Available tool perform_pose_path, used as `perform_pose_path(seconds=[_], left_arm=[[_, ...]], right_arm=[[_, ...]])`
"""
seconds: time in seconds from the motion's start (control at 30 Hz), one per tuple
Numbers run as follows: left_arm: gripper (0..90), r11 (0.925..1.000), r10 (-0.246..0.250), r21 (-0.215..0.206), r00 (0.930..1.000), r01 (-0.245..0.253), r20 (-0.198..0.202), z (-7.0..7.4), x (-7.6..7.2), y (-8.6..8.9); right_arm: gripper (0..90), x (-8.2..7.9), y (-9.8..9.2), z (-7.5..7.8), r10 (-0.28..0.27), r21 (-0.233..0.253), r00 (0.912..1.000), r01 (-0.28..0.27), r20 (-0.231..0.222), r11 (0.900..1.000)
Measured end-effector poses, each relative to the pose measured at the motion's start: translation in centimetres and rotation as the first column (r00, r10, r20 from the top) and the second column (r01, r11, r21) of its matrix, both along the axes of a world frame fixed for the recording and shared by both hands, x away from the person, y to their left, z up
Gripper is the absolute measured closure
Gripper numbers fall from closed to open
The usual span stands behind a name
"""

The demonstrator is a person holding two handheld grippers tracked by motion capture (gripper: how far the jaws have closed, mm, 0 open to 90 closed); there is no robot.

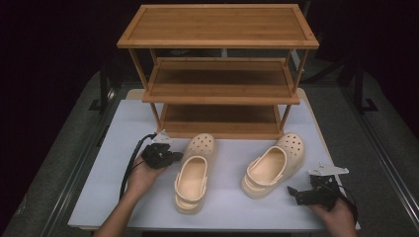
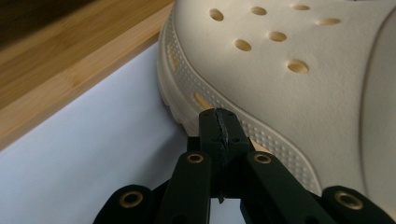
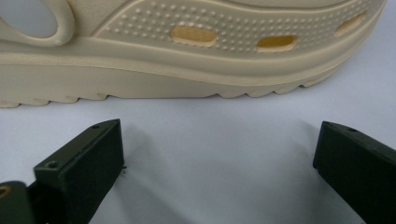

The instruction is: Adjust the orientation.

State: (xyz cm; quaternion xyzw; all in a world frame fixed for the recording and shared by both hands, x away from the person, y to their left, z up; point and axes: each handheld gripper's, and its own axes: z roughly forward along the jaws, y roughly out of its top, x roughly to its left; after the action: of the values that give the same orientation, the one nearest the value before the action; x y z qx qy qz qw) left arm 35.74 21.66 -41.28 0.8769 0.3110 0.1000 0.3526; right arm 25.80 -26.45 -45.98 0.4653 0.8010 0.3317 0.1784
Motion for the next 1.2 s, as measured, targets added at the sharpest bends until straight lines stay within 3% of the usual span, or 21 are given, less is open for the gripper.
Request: perform_pose_path(seconds=[0.27, 0.47, 0.63, 1.0, 1.2], left_arm=[[90.0, 0.9998, -0.015, -0.008, 0.9999, 0.015, 0.003, -0.2, 0.6, -1.6], [90.0, 0.9995, -0.019, -0.024, 0.9998, 0.019, -0.004, -0.3, 0.7, -1.3], [90.0, 0.9988, -0.014, -0.047, 0.9999, 0.015, 0.004, 0.6, 0.3, -0.4], [68.0, 0.9879, -0.029, -0.152, 0.9996, 0.028, -0.002, 3.4, -3.1, 2.0], [59.9, 0.9786, -0.087, -0.187, 0.9962, 0.087, 0.01, 4.1, -4.2, 0.8]], right_arm=[[1.2, 0.0, 0.0, 0.0, 0.0, 0.0, 1.0, 0.0, 0.001, 1.0], [1.2, 0.0, 0.0, 0.0, 0.0, 0.0, 1.0, 0.0, 0.0, 1.0], [1.2, 0.0, 0.0, 0.0, 0.0, 0.0, 1.0, 0.0, 0.001, 1.0], [1.2, 0.0, 0.0, 0.0, 0.0, 0.0, 1.0, 0.0, 0.001, 1.0], [1.2, 0.0, 0.0, 0.0, 0.001, -0.001, 1.0, -0.001, 0.0, 1.0]])
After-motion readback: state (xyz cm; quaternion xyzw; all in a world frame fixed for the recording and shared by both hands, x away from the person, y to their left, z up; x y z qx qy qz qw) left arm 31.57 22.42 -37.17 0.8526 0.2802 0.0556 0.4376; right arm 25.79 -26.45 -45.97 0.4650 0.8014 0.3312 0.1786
